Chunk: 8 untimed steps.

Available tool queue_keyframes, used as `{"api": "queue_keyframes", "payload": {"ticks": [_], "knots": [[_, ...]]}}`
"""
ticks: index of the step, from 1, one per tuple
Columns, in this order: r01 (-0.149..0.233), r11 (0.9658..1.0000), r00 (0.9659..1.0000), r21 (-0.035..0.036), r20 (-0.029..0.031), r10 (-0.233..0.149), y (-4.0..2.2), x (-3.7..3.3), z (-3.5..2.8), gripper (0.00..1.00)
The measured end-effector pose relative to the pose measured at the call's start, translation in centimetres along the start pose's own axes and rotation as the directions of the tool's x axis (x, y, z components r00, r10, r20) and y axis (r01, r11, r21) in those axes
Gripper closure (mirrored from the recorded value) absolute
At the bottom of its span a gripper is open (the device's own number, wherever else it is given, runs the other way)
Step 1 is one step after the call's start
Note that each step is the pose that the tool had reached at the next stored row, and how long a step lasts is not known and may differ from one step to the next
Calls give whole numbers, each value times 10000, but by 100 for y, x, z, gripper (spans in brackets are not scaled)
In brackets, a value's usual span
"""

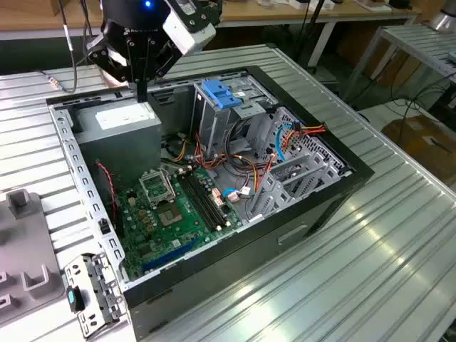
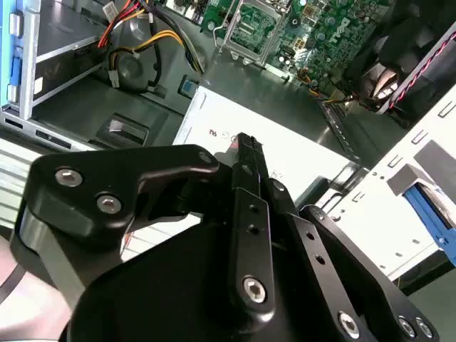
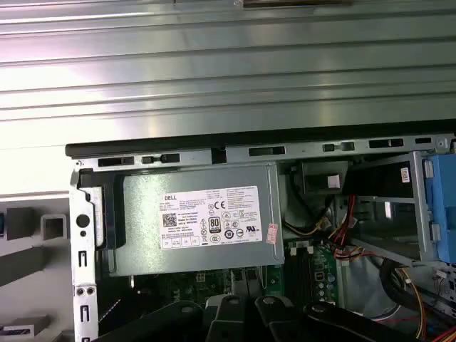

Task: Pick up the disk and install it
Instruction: 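Reach for the disk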

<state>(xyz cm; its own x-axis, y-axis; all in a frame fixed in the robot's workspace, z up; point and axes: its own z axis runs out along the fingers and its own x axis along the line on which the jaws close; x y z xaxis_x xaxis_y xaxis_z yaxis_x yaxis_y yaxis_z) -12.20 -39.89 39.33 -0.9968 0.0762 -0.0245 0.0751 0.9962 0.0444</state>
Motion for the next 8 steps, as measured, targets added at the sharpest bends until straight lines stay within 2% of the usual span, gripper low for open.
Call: {"api": "queue_keyframes", "payload": {"ticks": [8], "knots": [[-1, 10000, 10000, 0, 0, 1, -9, 122, 1, 89]]}}
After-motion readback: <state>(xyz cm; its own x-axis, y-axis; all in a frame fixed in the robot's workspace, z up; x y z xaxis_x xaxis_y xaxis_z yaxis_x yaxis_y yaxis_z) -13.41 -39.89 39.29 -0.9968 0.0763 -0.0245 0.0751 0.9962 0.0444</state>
